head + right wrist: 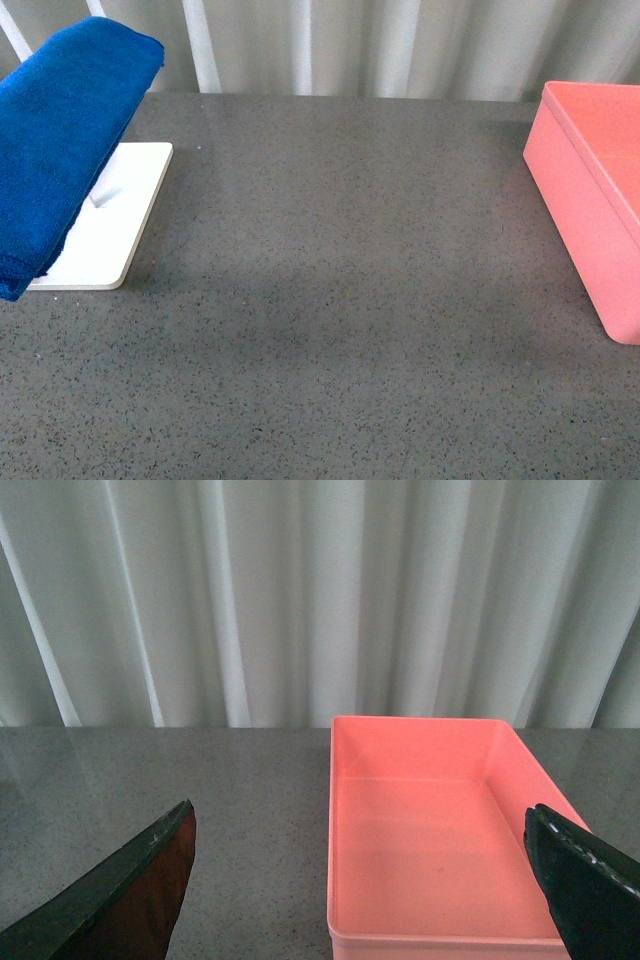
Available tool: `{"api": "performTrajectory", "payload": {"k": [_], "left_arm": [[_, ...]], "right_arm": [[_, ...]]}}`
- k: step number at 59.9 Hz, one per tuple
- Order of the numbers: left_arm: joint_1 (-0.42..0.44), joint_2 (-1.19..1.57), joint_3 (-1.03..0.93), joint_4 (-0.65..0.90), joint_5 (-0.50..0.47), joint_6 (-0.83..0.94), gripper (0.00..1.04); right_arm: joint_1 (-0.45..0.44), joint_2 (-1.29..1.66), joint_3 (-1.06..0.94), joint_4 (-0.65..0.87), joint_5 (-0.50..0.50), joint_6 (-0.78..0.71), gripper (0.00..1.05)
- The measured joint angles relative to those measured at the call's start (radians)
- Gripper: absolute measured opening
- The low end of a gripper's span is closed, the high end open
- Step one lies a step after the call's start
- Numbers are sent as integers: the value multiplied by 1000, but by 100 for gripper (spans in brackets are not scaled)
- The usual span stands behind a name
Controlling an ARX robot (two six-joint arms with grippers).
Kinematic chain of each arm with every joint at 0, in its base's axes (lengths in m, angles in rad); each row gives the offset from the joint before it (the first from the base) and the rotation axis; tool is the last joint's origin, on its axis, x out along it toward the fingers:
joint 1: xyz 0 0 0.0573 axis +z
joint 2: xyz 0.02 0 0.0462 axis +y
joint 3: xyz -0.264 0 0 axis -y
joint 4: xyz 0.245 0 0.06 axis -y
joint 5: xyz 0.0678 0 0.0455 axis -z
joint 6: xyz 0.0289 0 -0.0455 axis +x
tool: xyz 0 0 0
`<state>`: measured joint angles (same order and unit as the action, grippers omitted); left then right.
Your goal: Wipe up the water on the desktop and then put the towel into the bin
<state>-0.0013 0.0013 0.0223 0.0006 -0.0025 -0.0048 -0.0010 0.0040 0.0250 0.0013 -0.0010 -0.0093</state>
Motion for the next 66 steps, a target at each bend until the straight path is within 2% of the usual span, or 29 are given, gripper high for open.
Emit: {"api": "performTrajectory", "payload": {"k": [31, 33, 34, 36, 39, 43, 49, 52, 55, 59, 66], "left_arm": [[0, 0, 0, 0, 0, 0, 98], [-10, 13, 5, -21, -29, -17, 98], [-31, 48, 35, -109, -109, -85, 98], [-41, 129, 87, -238, -198, -207, 98], [-28, 185, 103, -283, -227, -303, 98], [14, 240, 109, -257, -178, -397, 98], [68, 386, 173, -108, -101, -423, 98], [98, 487, 223, -7, -35, -387, 98], [130, 629, 311, 93, 74, -327, 98], [138, 825, 456, 183, 150, -235, 98], [111, 1182, 765, 135, 117, -87, 98]], "right_arm": [[0, 0, 0, 0, 0, 0, 98], [0, 0, 0, 0, 0, 0, 98], [0, 0, 0, 0, 0, 0, 98], [0, 0, 0, 0, 0, 0, 98], [0, 0, 0, 0, 0, 0, 98], [0, 0, 0, 0, 0, 0, 98], [0, 0, 0, 0, -1, 0, 98], [0, 0, 0, 0, 0, 0, 98], [0, 0, 0, 0, 0, 0, 98], [0, 0, 0, 0, 0, 0, 98], [0, 0, 0, 0, 0, 0, 98]]}}
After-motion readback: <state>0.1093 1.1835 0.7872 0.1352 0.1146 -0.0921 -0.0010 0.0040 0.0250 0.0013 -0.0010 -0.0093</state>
